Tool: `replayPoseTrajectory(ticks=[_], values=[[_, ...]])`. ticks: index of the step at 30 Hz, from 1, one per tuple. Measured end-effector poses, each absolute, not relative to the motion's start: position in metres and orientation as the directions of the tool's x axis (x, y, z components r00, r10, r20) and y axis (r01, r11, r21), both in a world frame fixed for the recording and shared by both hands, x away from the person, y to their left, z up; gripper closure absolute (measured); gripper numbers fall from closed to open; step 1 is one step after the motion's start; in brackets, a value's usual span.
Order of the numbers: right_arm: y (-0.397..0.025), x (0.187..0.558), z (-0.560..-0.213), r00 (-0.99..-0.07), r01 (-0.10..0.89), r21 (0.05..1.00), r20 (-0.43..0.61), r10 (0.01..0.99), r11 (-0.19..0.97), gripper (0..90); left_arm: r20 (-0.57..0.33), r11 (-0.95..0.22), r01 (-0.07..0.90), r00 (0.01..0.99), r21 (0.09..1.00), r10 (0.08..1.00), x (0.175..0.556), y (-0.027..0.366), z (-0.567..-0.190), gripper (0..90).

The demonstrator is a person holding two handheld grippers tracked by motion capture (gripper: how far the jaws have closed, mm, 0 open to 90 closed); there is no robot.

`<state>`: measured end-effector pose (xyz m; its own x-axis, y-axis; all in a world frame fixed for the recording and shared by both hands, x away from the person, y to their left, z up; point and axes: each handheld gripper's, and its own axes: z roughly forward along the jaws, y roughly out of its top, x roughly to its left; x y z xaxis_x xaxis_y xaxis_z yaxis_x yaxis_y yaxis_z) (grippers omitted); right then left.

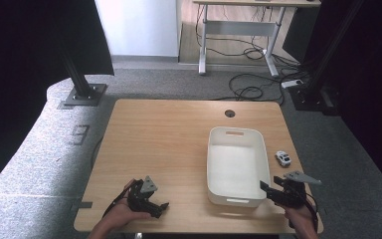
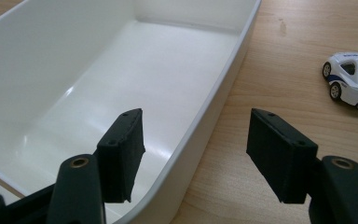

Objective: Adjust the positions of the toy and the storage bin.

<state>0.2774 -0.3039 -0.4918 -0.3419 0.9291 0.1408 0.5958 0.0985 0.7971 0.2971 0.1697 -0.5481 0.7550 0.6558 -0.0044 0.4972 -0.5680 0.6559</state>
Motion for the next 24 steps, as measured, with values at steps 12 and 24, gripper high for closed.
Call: replayPoseTrajectory(ticks=[12,24], values=[[-0.3,0.278,-0.495,-0.318,0.614,0.783,0.133,0.939,0.097,51.4,-0.004,-0.568,0.498,0.755,0.656,0.656,0.297,0.17,-0.548,0.0],[-0.292,0.276,-0.494,-0.327,0.624,0.773,0.13,0.936,0.11,61.9,-0.004,-0.568,0.497,0.755,0.656,0.656,0.297,0.17,-0.548,0.0]])
